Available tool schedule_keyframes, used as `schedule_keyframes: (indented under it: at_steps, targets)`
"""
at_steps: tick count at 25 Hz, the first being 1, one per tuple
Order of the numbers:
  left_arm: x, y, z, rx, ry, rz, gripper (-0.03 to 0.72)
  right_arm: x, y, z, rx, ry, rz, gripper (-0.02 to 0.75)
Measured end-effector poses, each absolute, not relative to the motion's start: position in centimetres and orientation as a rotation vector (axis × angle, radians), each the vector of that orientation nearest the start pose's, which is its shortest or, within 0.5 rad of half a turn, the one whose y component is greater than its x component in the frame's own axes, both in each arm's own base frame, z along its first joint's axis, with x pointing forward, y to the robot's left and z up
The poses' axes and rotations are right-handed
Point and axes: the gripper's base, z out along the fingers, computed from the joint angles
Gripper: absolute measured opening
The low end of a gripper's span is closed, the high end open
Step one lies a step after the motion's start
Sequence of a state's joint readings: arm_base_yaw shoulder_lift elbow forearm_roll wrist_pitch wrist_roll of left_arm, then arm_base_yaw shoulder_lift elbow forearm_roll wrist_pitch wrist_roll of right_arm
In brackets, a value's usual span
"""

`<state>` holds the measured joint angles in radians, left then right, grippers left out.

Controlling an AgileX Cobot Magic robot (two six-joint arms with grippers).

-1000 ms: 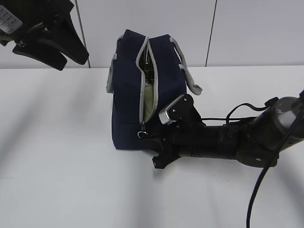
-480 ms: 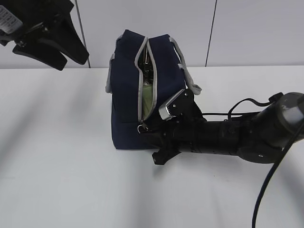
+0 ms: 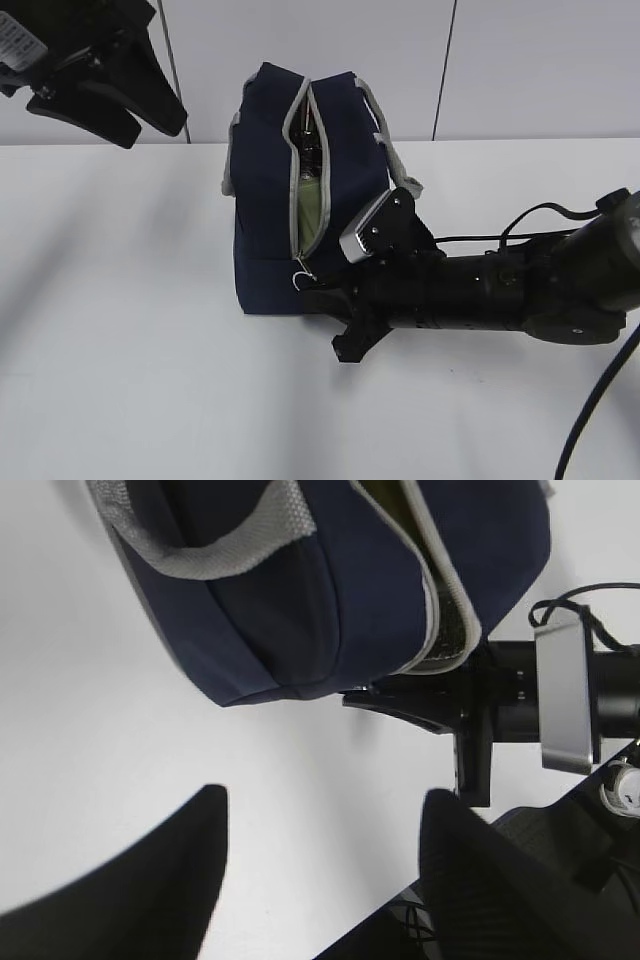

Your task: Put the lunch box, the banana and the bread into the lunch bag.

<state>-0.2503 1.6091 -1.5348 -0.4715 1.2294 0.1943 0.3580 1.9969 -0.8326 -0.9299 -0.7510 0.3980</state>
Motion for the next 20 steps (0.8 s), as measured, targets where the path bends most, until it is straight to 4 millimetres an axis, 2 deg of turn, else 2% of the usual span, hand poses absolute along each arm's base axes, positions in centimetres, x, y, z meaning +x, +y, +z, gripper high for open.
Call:
schedule_keyframes:
  at_steps: [14, 20]
  targets:
    - [31.1, -12.0, 35.3, 0.495, 2.684, -0.67, 0.424, 31.1, 16.7, 11.5, -1.134, 1.852, 0.551, -0.016]
    - [31.1, -12.0, 35.3, 0.495, 2.684, -0.67, 0.424, 30.8, 16.7, 14.0, -1.157, 1.776, 0.526, -0.016]
